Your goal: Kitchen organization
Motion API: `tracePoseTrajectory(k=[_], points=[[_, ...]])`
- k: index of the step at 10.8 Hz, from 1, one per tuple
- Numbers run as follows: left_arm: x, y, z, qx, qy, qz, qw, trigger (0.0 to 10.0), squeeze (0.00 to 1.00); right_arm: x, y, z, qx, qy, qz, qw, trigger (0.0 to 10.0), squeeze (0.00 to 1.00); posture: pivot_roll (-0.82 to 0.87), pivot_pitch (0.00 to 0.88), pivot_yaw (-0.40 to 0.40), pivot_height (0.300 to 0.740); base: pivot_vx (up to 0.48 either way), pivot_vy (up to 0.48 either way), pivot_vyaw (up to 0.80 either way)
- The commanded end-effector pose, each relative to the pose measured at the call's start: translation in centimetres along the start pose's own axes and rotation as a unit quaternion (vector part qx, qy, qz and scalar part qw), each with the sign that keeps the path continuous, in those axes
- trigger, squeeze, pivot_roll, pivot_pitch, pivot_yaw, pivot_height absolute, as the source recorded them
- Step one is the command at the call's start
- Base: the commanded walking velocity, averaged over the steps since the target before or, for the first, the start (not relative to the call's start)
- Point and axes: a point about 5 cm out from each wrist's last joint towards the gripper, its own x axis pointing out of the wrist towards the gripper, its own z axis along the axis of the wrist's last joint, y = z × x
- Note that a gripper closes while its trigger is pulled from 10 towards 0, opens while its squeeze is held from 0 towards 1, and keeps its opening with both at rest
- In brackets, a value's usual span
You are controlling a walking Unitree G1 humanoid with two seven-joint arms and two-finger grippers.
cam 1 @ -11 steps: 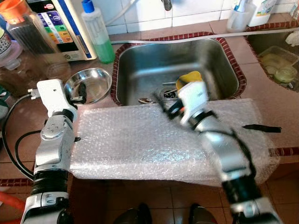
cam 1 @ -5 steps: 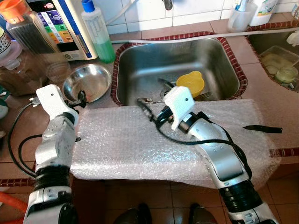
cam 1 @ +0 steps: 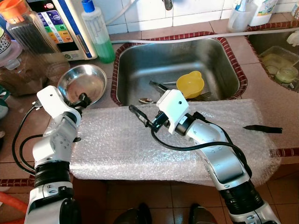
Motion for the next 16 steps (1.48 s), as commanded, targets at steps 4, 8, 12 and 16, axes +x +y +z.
tracePoseTrajectory(k=[4,8,12,16], points=[[-0.2,1.2,0.7,-0.016,0.003,0.034,0.999,0.0,0.00,0.3,0.7,0.7,-0.012,-0.010,0.018,1.000,10.0,0.00,-0.16,0.196,0.194,0.740,0.000,0.000,0.00],[-0.4,1.5,1.2,-0.010,-0.009,0.045,0.999,0.0,0.00,0.3,0.7,0.6,-0.014,-0.006,0.019,1.000,10.0,0.00,-0.15,0.198,0.193,0.740,0.000,0.000,0.00],[-0.7,1.0,0.9,-0.008,-0.018,0.035,0.999,0.0,0.00,0.5,0.8,0.5,-0.013,-0.007,0.021,1.000,10.0,0.00,-0.15,0.193,0.195,0.740,0.000,0.000,0.00],[-0.7,0.1,2.5,0.009,-0.070,0.005,0.997,0.0,0.00,0.4,0.0,0.4,-0.021,-0.002,0.011,1.000,10.0,0.00,-0.16,0.192,0.198,0.740,0.000,0.000,0.00]])
